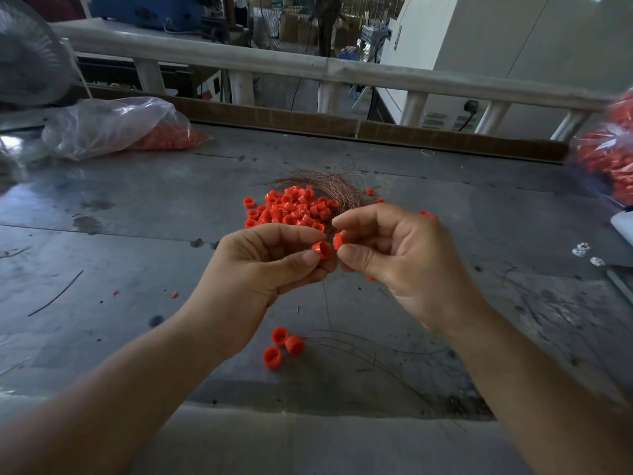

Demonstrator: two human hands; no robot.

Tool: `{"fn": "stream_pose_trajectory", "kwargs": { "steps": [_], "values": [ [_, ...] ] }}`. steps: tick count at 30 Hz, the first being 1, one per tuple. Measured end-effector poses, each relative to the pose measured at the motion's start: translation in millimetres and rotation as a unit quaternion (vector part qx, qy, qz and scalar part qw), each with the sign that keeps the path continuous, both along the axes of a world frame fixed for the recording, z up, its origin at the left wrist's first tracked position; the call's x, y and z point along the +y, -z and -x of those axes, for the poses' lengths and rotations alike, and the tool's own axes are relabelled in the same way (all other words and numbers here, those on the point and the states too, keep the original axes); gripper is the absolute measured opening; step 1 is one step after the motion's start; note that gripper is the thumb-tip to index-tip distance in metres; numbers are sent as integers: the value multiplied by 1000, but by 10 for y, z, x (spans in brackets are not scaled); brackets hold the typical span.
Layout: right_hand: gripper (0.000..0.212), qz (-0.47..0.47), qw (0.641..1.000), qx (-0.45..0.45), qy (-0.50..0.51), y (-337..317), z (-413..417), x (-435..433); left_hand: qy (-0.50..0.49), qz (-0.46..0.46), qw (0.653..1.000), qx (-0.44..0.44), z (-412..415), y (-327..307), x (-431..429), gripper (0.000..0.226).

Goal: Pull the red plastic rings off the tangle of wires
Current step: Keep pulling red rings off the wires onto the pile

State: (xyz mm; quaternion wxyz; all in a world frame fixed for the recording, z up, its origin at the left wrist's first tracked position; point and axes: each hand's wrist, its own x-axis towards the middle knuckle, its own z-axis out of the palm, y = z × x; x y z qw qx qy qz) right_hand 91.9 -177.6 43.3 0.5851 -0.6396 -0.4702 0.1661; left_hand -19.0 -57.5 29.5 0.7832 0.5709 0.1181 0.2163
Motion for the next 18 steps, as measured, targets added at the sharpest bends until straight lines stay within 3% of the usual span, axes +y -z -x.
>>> {"fn": "stream_pose_trajectory", "kwargs": {
  "steps": [5,18],
  "values": [
    [27,9,997,-75,20,34,57,15,-13,-19,1000,4,-2,11,-4,20],
    [26,20,992,-116,47,48,76,7,6,-59,998,14,15,24,13,22]
  ]
}}
